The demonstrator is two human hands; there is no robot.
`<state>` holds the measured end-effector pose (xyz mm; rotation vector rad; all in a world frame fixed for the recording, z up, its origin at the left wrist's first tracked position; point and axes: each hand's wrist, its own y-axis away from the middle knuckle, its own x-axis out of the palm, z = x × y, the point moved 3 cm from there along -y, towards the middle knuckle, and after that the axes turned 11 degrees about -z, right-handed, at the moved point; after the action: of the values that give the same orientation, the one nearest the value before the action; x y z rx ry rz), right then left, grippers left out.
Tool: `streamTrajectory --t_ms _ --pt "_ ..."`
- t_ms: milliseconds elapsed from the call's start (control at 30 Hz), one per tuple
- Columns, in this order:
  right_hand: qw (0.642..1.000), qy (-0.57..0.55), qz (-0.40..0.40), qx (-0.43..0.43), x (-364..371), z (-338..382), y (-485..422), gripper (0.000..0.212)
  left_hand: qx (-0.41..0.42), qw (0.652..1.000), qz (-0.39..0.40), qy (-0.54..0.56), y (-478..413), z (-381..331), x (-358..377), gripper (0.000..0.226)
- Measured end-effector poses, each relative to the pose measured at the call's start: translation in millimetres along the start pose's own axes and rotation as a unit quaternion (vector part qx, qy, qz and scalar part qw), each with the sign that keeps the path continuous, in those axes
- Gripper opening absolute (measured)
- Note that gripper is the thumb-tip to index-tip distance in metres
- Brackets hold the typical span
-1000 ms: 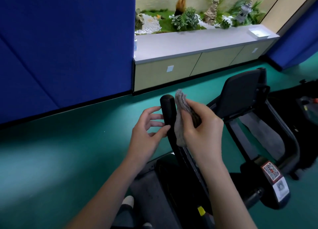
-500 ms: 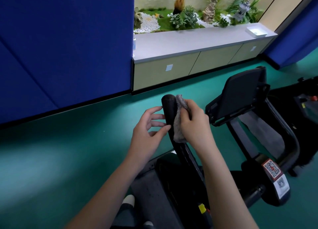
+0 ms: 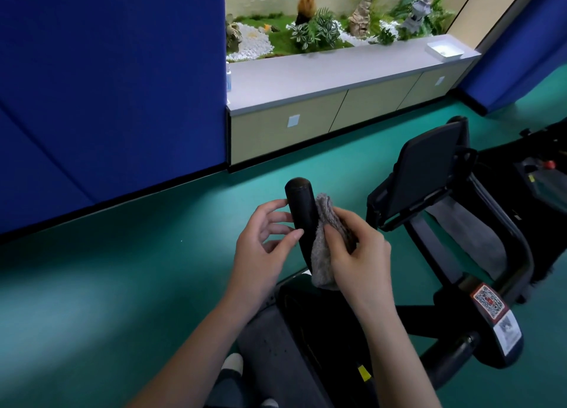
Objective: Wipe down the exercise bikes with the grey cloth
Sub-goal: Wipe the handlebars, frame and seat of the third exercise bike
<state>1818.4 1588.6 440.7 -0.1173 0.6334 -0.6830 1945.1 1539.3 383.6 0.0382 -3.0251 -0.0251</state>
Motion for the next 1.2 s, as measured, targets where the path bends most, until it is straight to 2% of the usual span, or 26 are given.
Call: streamTrajectory --t_ms 133,267,367,533,833,1000,1100,1200 --pt "0.999 -0.016 -0.043 -0.012 -6 4 8 0.022 0.002 1.0 0.005 0.004 1 2 0 0.041" --pt "0.992 -0.055 -0.041 -0.107 -13 23 -6 0.024 -0.009 1.0 -0.005 0.018 5 2 4 0.04" --pt "0.985 -0.056 0.002 -0.162 -5 33 -21 0.025 -0.012 0.999 -0.022 0.039 11 1 6 0.039" --pt "0.98 -0.071 0.076 -0.17 -1 20 -26 0.024 -0.015 0.997 -0.062 0.041 28 3 15 0.041" --pt "0.963 -0.069 0.22 -0.14 -16 -11 -17 0.024 -0.042 0.984 -0.168 0.045 76 17 36 0.037" --pt "0.949 -0.08 0.283 -0.11 -26 -19 -21 0.024 -0.068 0.977 -0.194 0.062 93 22 45 0.036" --pt "0.934 -0.135 0.298 -0.144 -31 2 -36 0.024 -0.093 0.968 -0.214 0.088 95 21 48 0.035" --pt "0.918 -0.124 0.321 -0.198 -20 31 -53 0.017 -0.118 0.96 -0.229 0.105 93 19 50 0.035"
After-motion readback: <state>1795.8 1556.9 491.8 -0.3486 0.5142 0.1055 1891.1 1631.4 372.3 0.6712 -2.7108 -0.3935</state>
